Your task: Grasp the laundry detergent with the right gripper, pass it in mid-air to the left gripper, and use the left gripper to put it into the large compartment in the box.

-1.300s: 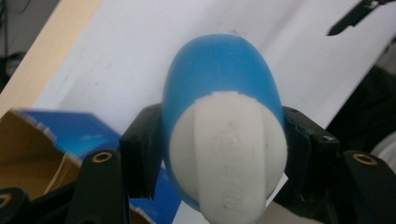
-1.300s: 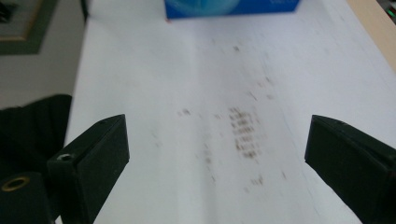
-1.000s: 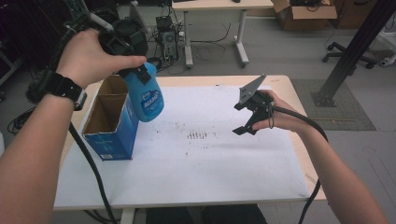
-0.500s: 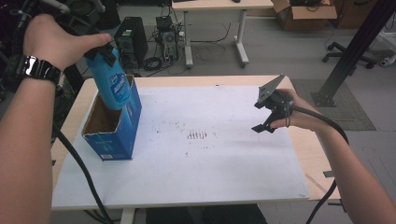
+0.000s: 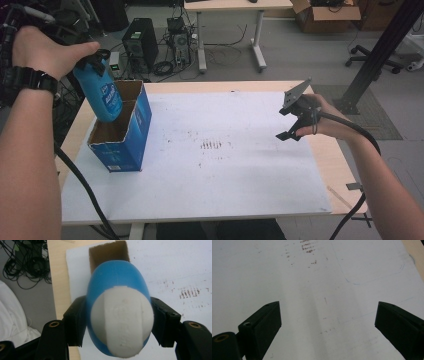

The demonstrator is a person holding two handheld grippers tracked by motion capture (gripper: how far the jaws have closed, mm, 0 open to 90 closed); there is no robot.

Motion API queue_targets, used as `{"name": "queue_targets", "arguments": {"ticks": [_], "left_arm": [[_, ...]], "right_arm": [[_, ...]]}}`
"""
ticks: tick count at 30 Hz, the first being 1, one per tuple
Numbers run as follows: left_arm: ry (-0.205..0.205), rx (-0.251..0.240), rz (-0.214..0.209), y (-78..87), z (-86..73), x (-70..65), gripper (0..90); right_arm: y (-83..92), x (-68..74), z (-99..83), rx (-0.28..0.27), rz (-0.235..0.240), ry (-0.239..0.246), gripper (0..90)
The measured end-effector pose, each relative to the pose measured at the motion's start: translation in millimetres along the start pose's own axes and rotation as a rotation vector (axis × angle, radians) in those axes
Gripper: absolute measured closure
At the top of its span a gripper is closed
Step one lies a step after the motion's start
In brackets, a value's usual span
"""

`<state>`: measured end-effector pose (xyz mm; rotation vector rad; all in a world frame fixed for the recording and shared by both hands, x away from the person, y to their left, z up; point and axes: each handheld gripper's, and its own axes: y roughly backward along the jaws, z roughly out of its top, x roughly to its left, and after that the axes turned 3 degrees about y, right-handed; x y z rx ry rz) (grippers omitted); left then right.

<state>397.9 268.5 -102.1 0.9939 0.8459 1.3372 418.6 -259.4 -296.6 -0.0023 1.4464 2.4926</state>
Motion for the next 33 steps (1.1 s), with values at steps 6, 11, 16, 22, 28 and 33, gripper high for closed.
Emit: {"name": "queue_targets", "arguments": {"ticks": [6, 11, 16, 22, 28, 33], "left_arm": [[0.008, 0.011, -0.013, -12.1, -4.8, 4.3, 37.9], [0.014, 0.018, -0.026, -23.8, -8.5, 5.7, 37.9], [0.014, 0.034, -0.019, -38.3, -12.6, 5.2, 37.9], [0.016, 0.059, -0.027, -60.1, -18.9, 5.3, 37.9], [0.018, 0.076, -0.042, -82.7, -25.4, 4.3, 37.9], [0.014, 0.094, -0.052, -98.4, -29.0, 1.9, 37.9]], "right_arm": [[-3.3, 0.7, 3.2, 0.006, 0.008, 0.008, 7.2], [-5.1, 2.2, 5.4, 0.007, 0.009, 0.014, 7.2], [-6.2, 3.3, 5.2, 0.009, 0.01, 0.016, 7.2], [-6.9, 4.2, 4.6, 0.014, 0.009, 0.016, 7.2], [-7.6, 4.0, 4.4, 0.019, 0.01, 0.019, 7.2], [-8.3, 5.2, 4.4, 0.026, 0.012, 0.021, 7.4]]}}
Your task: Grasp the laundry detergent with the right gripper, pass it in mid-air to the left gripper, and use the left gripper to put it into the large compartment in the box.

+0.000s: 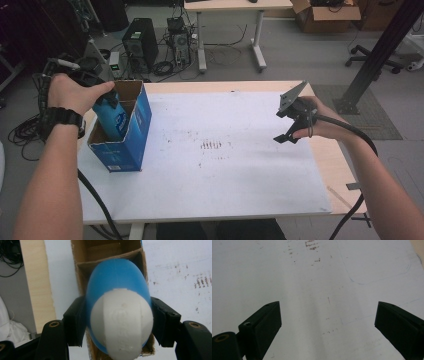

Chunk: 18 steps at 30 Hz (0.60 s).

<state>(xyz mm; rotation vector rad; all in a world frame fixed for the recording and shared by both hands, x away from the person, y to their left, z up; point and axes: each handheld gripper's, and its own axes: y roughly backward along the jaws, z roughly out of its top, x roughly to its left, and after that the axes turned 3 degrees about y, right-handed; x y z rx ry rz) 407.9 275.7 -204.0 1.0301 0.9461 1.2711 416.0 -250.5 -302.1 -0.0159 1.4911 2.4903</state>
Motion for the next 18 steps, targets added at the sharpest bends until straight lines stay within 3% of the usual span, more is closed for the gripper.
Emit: {"name": "queue_targets", "arguments": {"ticks": [18], "left_arm": [[0.008, 0.04, 0.002, -42.6, -10.0, -1.4, 37.9]], "right_arm": [[-3.0, 1.6, 0.0, 0.013, 0.004, 0.01, 7.6]]}}
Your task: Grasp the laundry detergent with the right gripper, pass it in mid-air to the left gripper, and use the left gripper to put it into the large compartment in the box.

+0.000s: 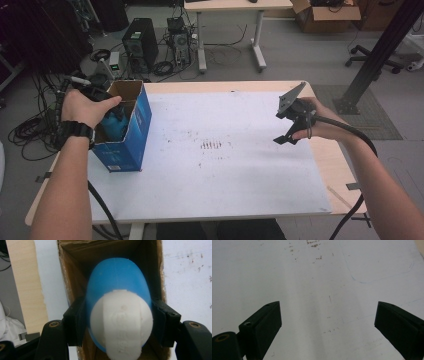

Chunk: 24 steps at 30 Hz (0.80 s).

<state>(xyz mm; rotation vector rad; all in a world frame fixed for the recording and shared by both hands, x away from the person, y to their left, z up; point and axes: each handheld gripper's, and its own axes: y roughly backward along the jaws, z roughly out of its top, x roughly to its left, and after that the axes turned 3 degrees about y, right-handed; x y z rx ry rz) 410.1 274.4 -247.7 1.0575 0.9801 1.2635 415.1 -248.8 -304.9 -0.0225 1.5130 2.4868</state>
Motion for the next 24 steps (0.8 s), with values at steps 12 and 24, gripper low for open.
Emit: {"name": "queue_targets", "arguments": {"ticks": [12, 24], "left_arm": [[0.006, 0.006, 0.001, -16.3, -5.8, 3.3, 37.9], [-0.003, -0.004, 0.002, -21.3, -9.0, 1.7, 37.8]], "right_arm": [[-1.9, 0.4, 1.9, 0.007, 0.006, 0.004, 7.6], [-5.5, 2.7, 3.3, 0.026, 0.007, 0.011, 8.1]]}}
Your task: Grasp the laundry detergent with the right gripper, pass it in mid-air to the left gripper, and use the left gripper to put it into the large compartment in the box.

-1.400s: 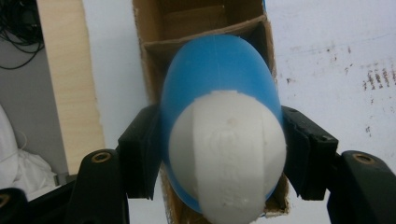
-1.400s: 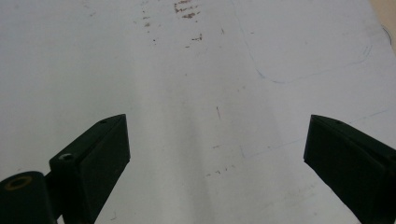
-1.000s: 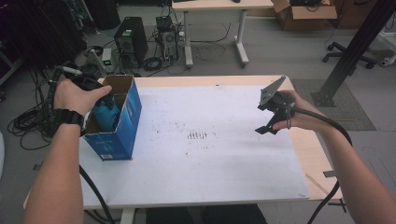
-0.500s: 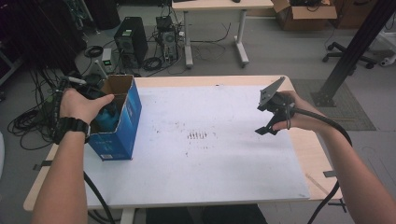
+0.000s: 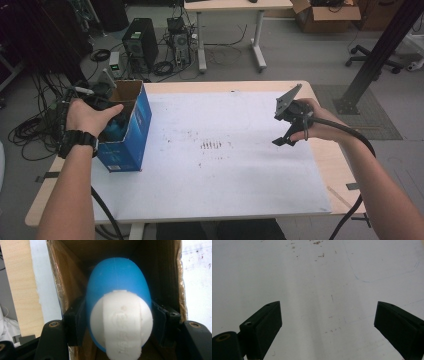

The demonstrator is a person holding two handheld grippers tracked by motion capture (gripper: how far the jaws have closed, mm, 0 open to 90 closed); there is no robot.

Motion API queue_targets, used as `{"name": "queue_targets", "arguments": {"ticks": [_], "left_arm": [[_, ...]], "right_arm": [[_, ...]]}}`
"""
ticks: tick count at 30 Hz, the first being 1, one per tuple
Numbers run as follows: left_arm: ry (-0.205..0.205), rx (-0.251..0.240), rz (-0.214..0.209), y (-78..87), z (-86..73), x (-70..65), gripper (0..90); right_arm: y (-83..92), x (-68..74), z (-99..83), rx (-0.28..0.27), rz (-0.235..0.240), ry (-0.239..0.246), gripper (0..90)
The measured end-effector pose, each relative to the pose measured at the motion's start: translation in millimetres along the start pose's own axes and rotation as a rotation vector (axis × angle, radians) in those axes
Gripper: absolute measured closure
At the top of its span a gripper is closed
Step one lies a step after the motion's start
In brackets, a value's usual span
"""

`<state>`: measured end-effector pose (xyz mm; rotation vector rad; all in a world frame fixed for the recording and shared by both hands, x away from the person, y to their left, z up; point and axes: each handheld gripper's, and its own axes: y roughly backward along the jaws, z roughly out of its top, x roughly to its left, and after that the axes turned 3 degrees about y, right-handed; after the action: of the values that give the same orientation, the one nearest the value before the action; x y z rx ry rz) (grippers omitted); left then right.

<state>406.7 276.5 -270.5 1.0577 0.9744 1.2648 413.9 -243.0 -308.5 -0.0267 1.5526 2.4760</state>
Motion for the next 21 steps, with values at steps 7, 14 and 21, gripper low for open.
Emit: {"name": "queue_targets", "arguments": {"ticks": [7, 14, 21], "left_arm": [[-0.004, 0.007, 0.008, -0.3, -1.9, -1.5, 37.5], [0.0, -0.001, 0.005, 0.1, -3.7, -3.4, 37.1], [0.002, -0.003, 0.005, 2.0, -4.8, -3.7, 35.0]], "right_arm": [[2.5, 0.8, 0.6, 0.0, -0.002, -0.001, 8.1], [2.7, 2.7, 0.6, 0.003, -0.003, 0.001, 8.2], [2.7, 4.1, -0.9, 0.009, -0.003, 0.0, 8.2]]}}
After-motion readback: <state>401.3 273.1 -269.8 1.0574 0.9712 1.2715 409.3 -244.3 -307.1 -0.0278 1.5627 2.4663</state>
